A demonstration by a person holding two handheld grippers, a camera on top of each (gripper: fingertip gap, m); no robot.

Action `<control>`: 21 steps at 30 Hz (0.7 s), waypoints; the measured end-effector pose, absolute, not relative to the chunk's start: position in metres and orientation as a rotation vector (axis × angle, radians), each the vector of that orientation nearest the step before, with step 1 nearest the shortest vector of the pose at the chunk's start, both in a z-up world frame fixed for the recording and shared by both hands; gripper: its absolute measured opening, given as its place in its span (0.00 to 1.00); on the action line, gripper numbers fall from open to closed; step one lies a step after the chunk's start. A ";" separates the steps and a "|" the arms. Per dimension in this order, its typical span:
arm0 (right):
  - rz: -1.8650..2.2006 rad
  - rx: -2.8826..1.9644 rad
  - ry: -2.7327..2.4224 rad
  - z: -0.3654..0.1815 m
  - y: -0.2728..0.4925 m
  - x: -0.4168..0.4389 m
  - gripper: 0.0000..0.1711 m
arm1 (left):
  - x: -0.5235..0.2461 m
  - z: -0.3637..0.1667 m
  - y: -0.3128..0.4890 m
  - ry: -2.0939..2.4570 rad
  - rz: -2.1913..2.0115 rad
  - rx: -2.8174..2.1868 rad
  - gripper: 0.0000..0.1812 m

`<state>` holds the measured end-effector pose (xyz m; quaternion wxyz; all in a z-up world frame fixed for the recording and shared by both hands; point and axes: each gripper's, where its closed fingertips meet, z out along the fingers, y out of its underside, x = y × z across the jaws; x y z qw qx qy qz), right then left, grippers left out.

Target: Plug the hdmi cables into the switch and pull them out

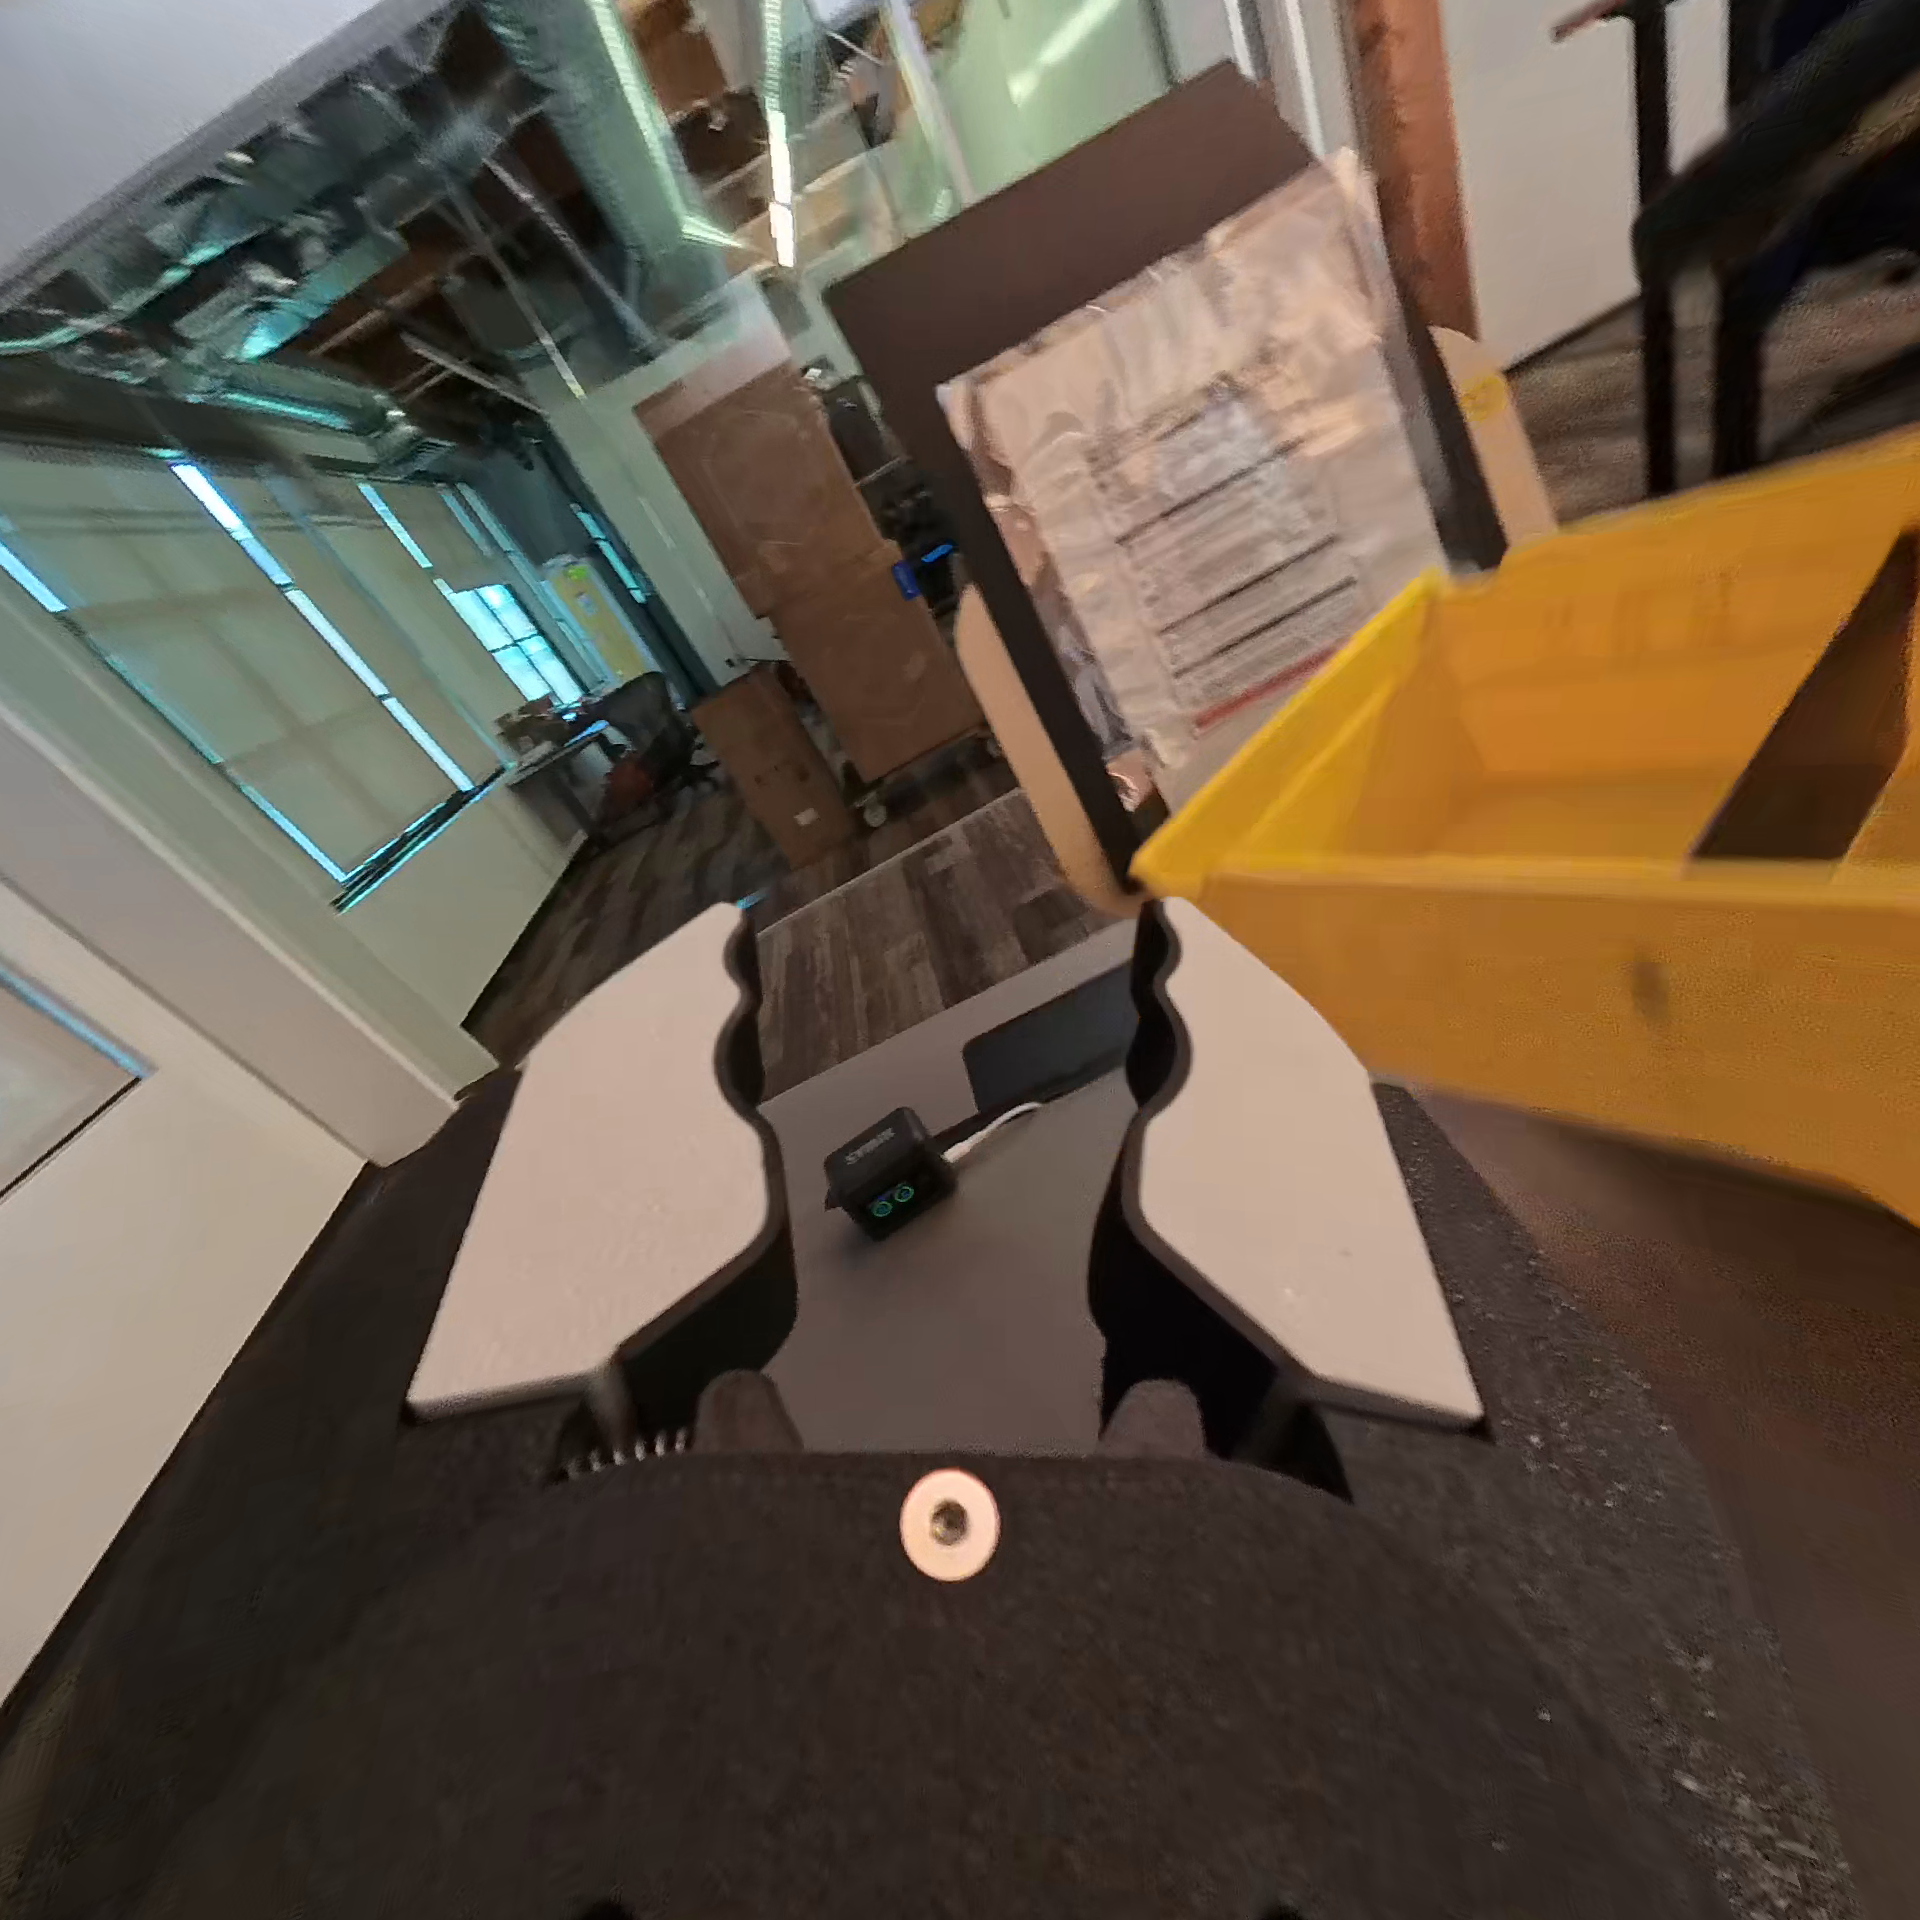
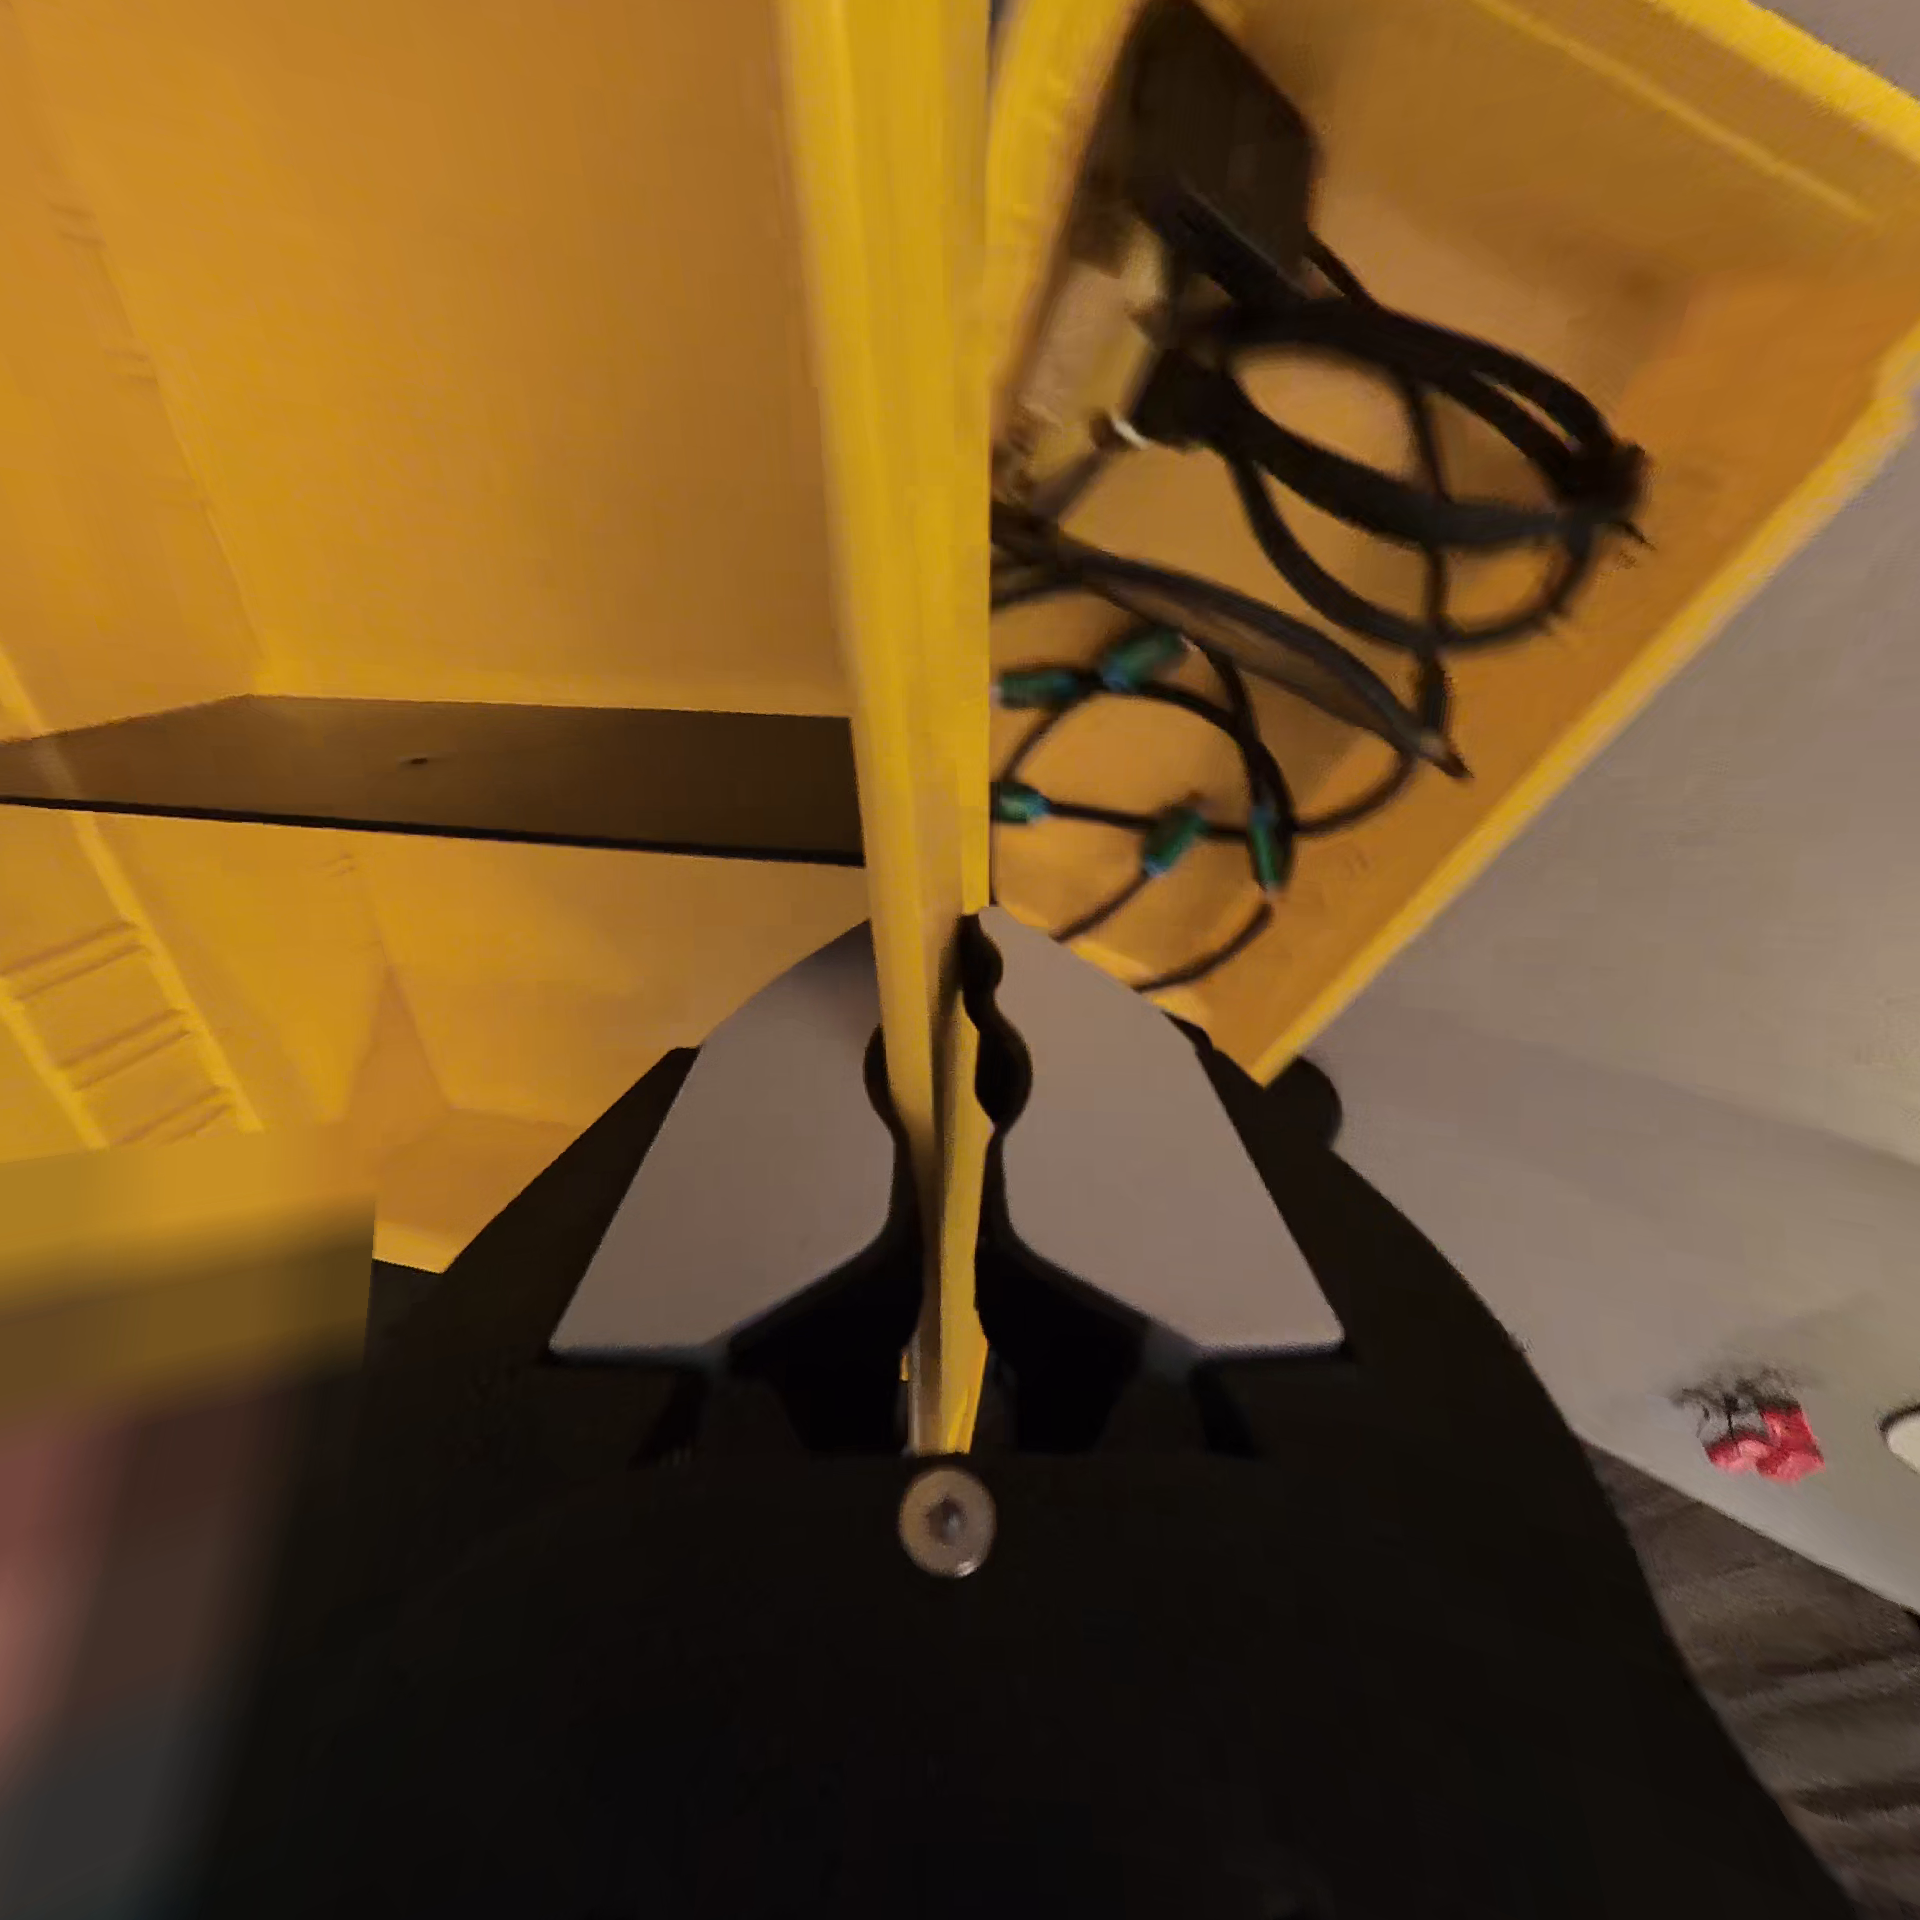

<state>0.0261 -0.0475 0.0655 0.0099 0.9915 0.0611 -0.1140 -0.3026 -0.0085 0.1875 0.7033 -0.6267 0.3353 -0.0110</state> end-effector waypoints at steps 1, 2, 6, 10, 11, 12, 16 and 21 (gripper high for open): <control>-0.355 3.103 0.157 0.074 -0.061 0.052 0.03 | -0.296 0.184 -0.011 0.782 -0.025 -1.396 0.39; -0.348 3.115 0.117 0.080 -0.074 0.078 0.03 | -0.289 0.182 -0.013 0.807 -0.027 -1.390 0.39; -0.319 3.170 -0.194 0.082 -0.130 0.184 0.03 | -0.264 0.171 -0.015 0.893 -0.036 -1.397 0.39; -0.342 3.180 -0.387 0.058 -0.183 0.263 0.05 | -0.247 0.150 -0.005 0.968 0.058 -1.461 0.38; -0.373 3.178 -0.445 0.049 -0.193 0.279 0.05 | -0.243 0.146 -0.002 0.977 0.063 -1.477 0.38; -0.402 3.173 -0.517 0.039 -0.202 0.294 0.04 | -0.240 0.142 0.001 0.984 0.068 -1.491 0.38; -0.415 3.187 -0.633 -0.005 -0.219 0.342 0.04 | -0.227 0.128 0.014 1.011 0.095 -1.533 0.38; -0.418 3.195 -0.639 -0.064 -0.206 0.367 0.06 | -0.178 0.095 0.023 1.098 -0.112 -1.607 0.36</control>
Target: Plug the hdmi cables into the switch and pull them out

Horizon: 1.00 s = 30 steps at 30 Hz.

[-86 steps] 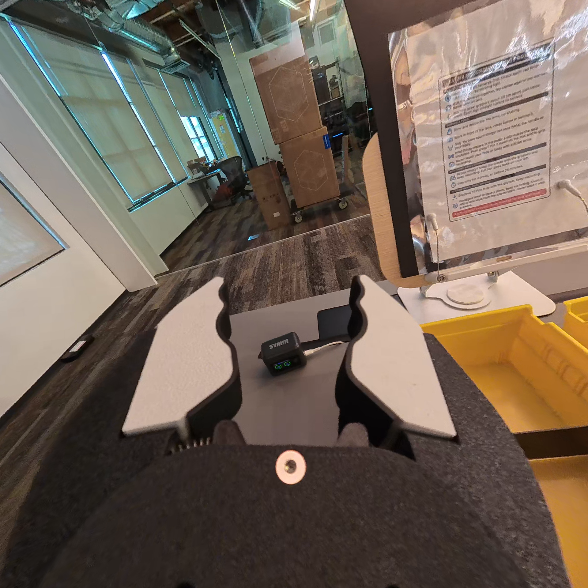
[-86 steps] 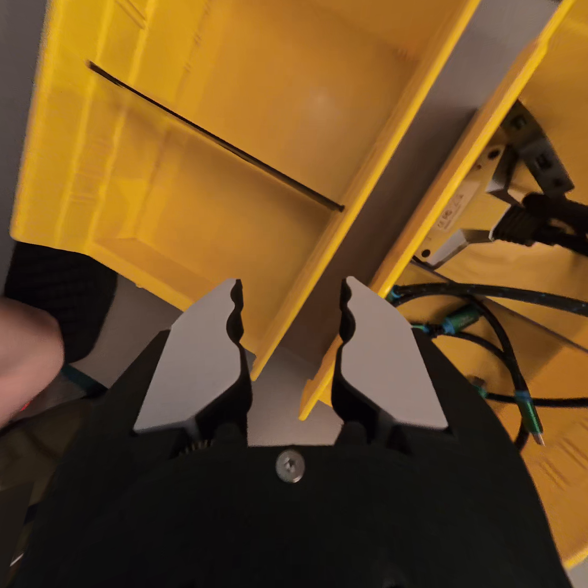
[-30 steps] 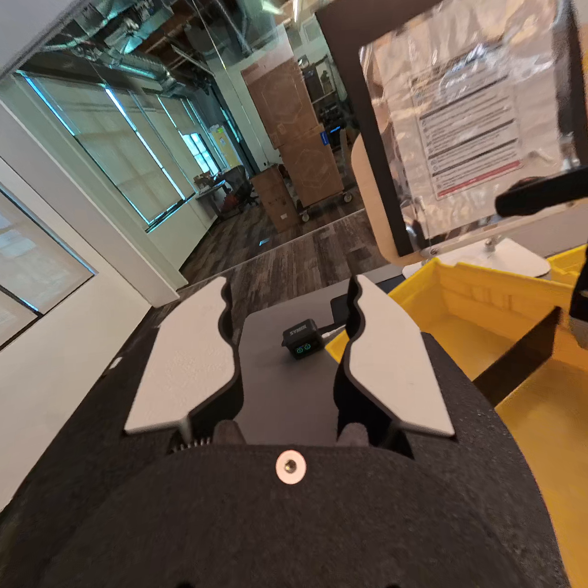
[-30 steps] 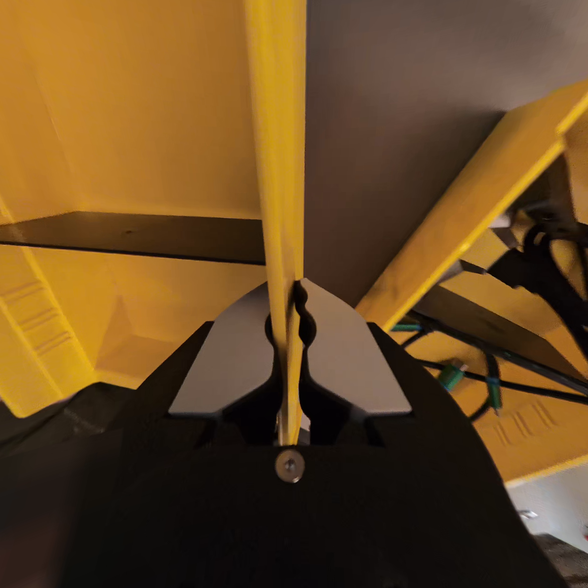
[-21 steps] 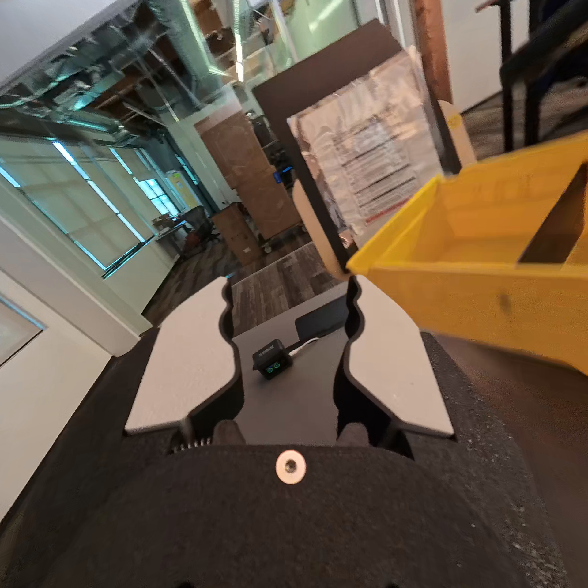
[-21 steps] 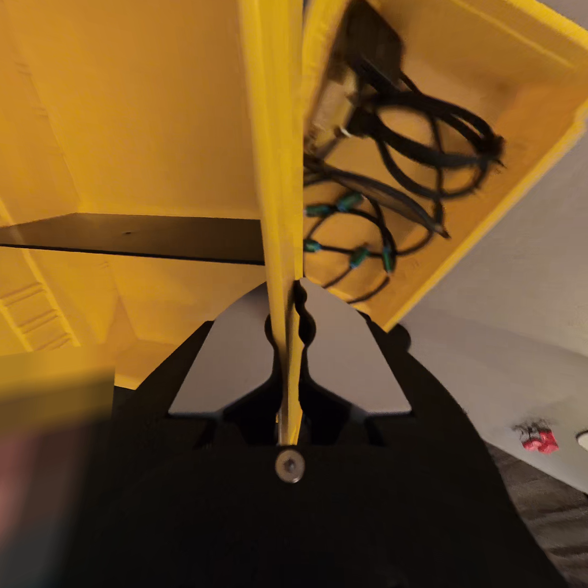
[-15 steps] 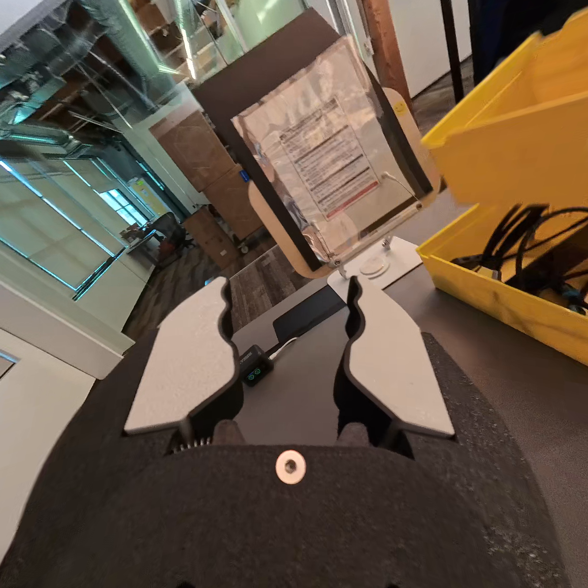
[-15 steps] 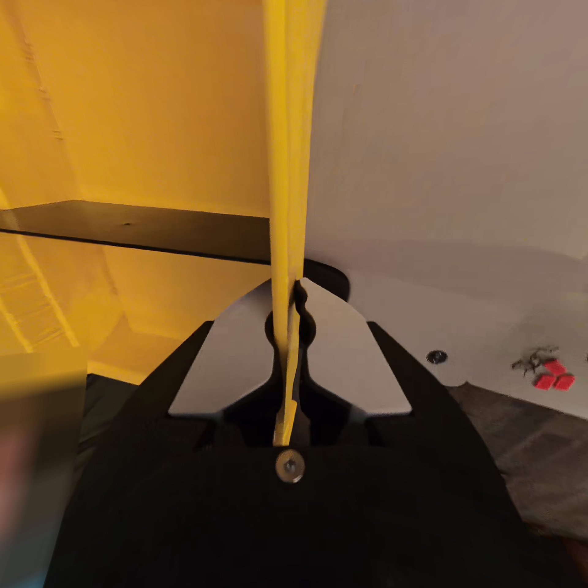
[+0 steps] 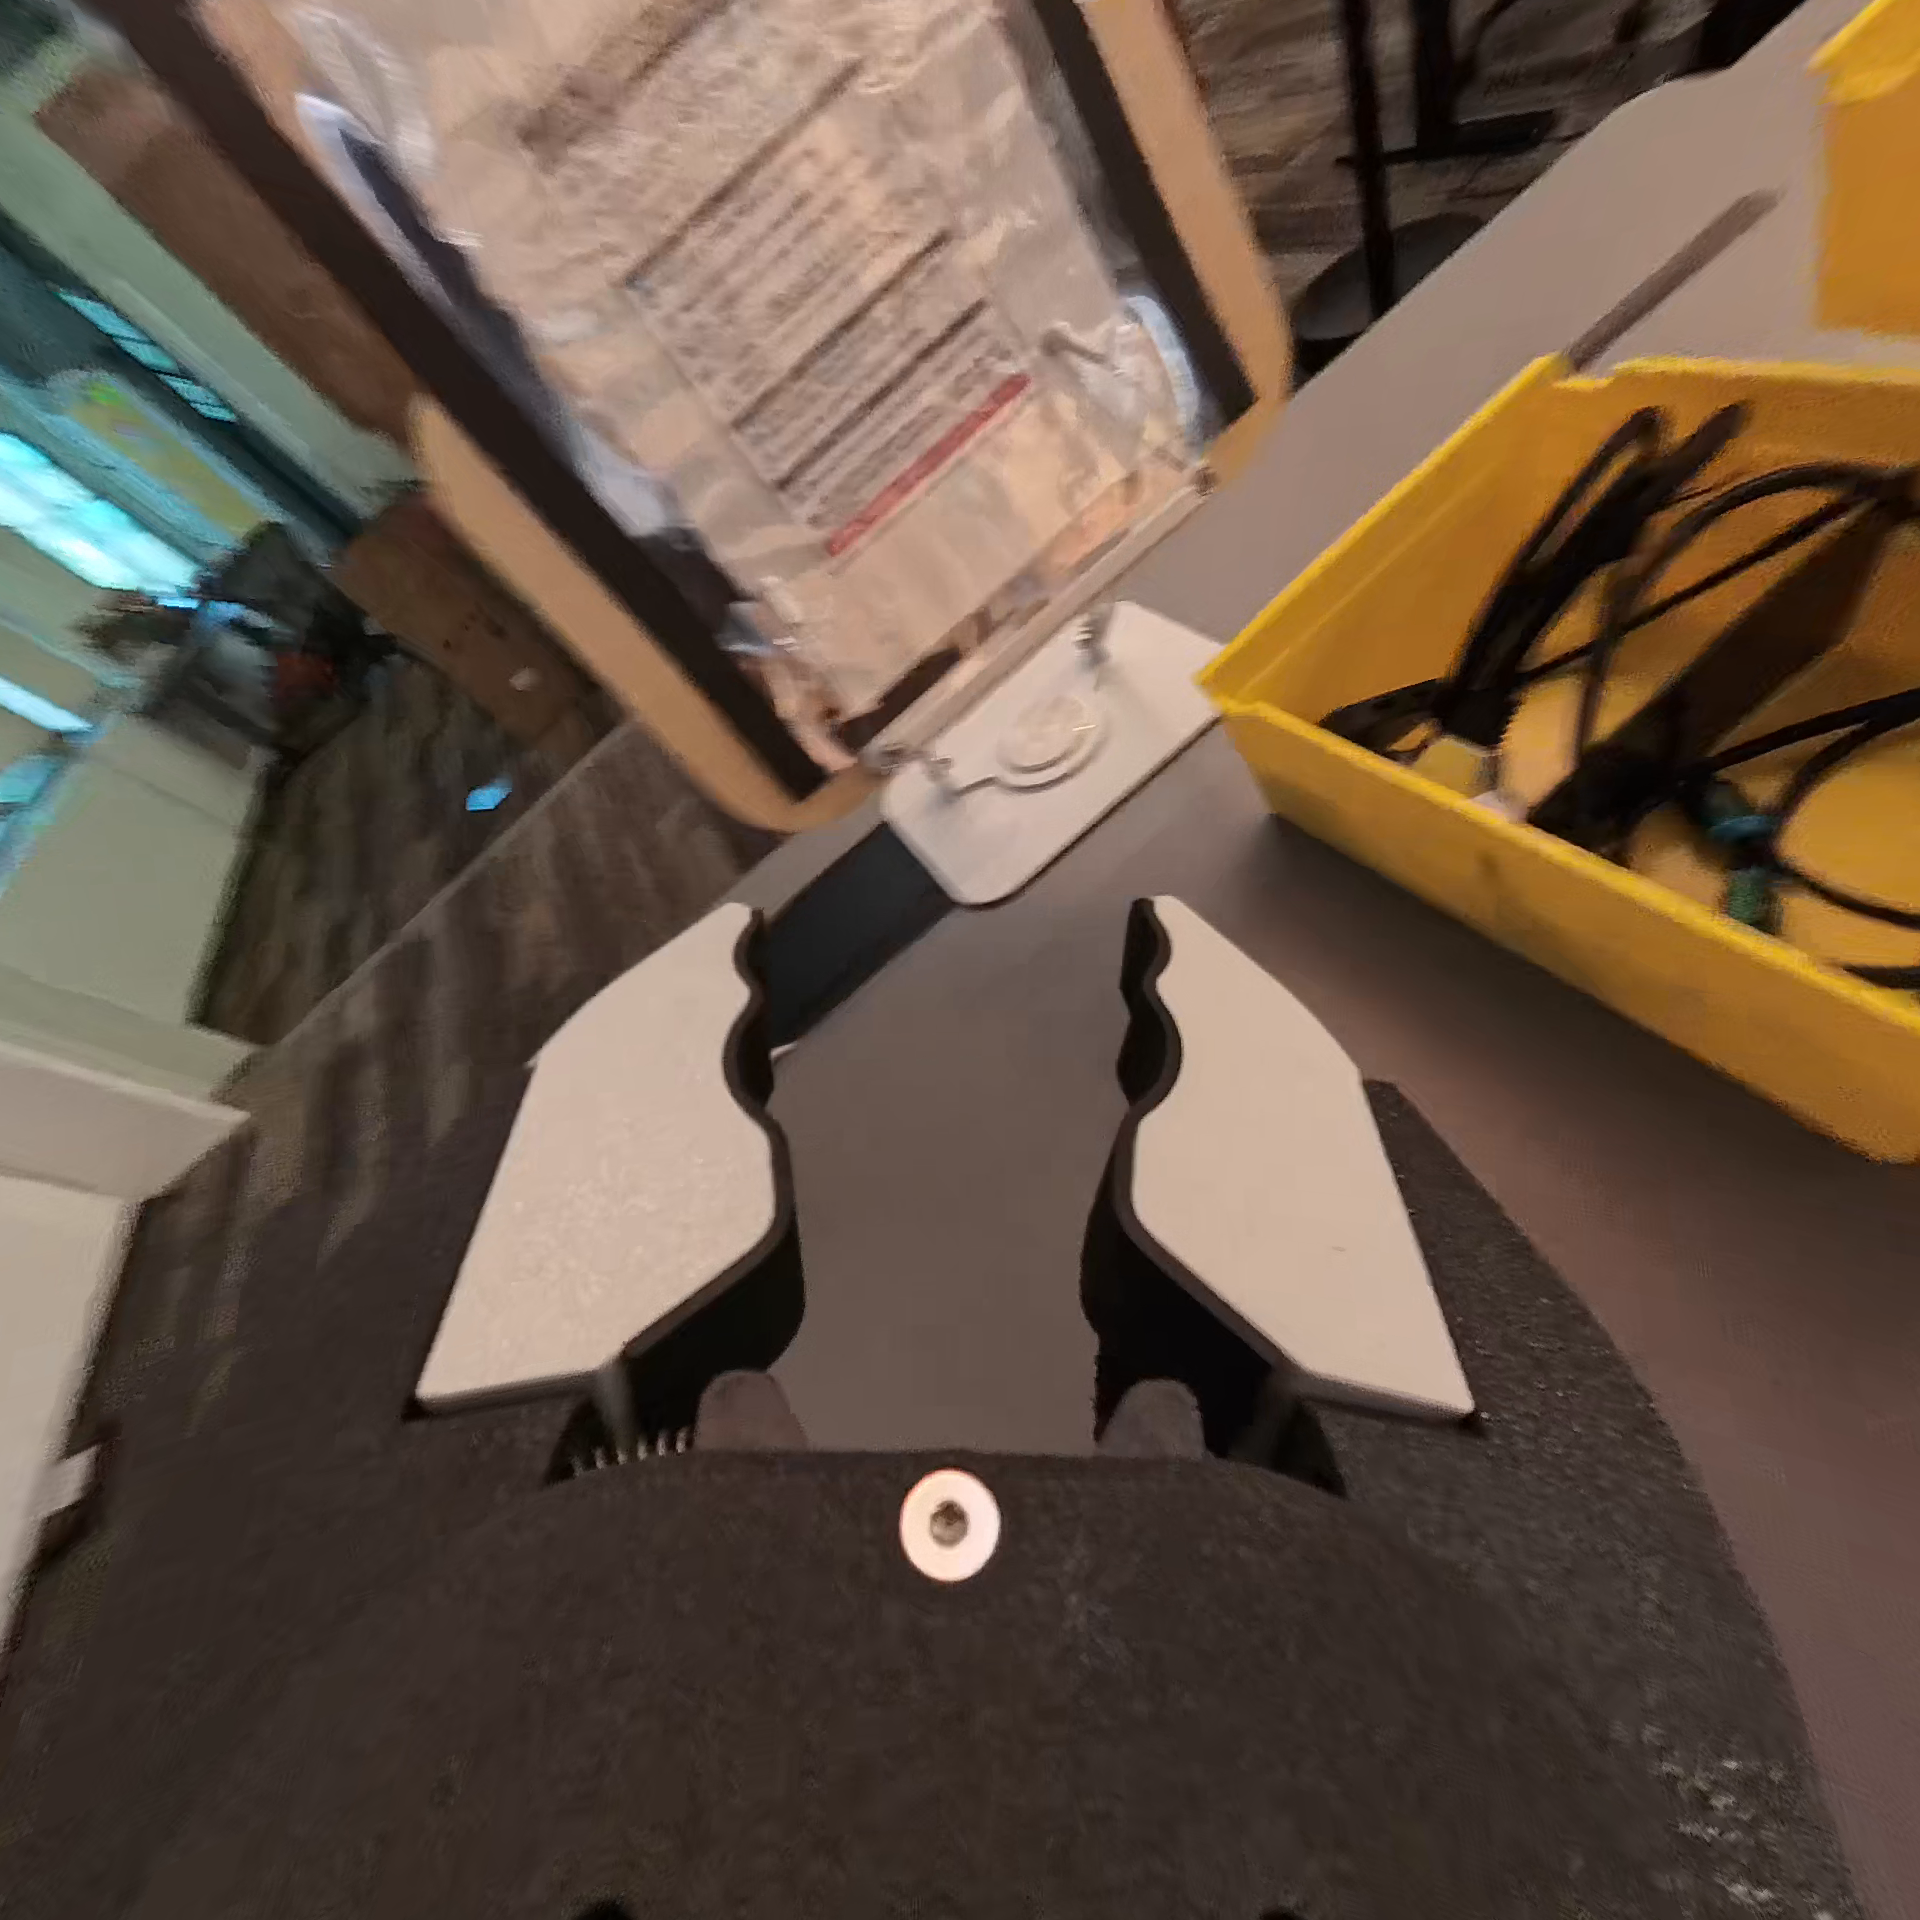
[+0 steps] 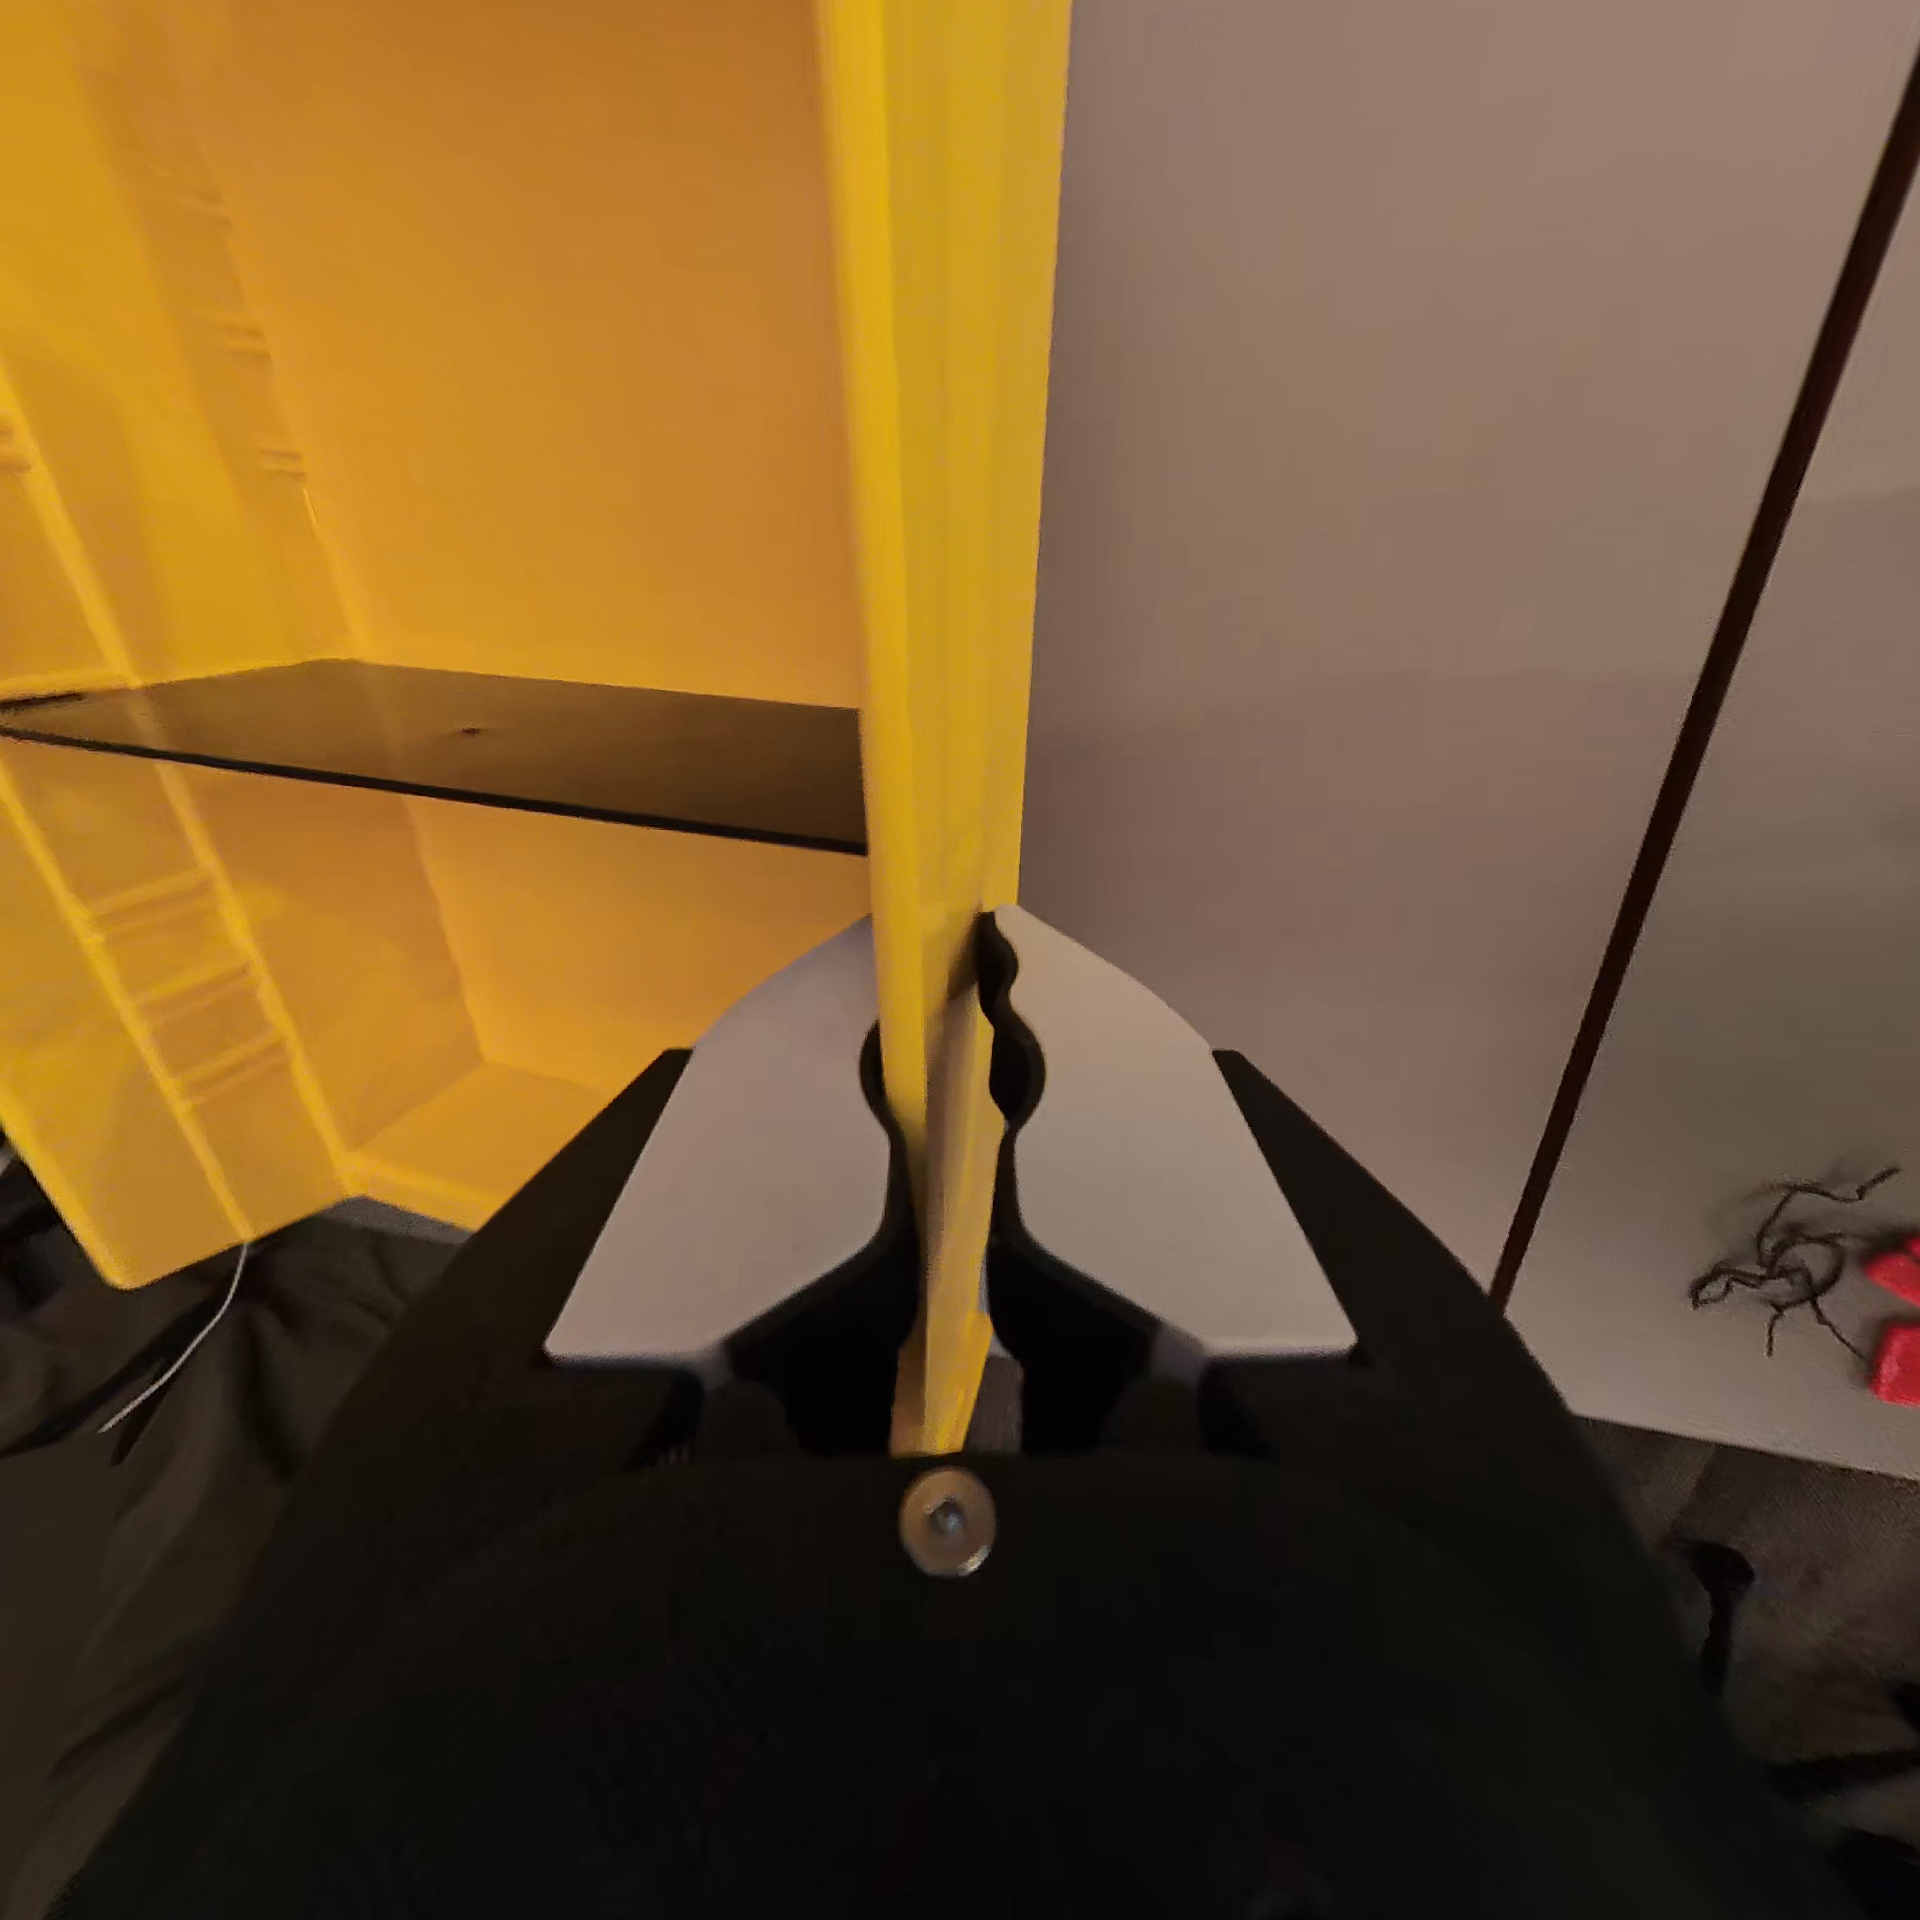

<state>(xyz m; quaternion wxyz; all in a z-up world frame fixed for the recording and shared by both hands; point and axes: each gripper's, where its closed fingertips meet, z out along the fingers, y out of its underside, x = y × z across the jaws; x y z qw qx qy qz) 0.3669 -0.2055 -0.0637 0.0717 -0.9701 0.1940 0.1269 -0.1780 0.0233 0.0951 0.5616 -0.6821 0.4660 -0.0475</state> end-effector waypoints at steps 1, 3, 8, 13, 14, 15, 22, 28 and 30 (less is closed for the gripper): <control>0.375 -2.915 0.594 -0.073 -0.201 0.371 0.05 | -0.160 0.084 0.021 1.129 -0.226 -1.635 0.35; 0.360 -2.910 0.588 -0.089 -0.192 0.374 0.06 | -0.122 0.062 0.011 1.171 -0.501 -1.704 0.31; 0.283 -2.859 0.596 -0.109 -0.174 0.375 0.05 | -0.061 0.000 -0.004 1.244 -0.767 -1.852 0.32; 0.301 -2.896 0.537 -0.129 -0.181 0.364 0.03 | -0.045 -0.052 -0.007 1.325 -0.728 -1.978 0.38; 0.340 -2.915 0.548 -0.129 -0.183 0.362 0.04 | -0.043 -0.055 -0.007 1.315 -0.759 -2.003 0.38; 0.356 -2.922 0.566 -0.129 -0.183 0.361 0.04 | -0.042 -0.056 -0.008 1.301 -0.805 -2.023 0.38; 0.316 -2.942 0.512 -0.129 -0.180 0.361 0.04 | -0.033 -0.063 0.014 1.194 -0.841 -2.219 0.35; 0.263 -2.986 0.425 -0.129 -0.171 0.356 0.04 | -0.045 -0.081 -0.010 1.259 -0.672 -2.659 0.29; 0.260 -2.990 0.397 -0.129 -0.166 0.353 0.04 | -0.049 -0.085 -0.010 1.274 -0.518 -2.753 0.33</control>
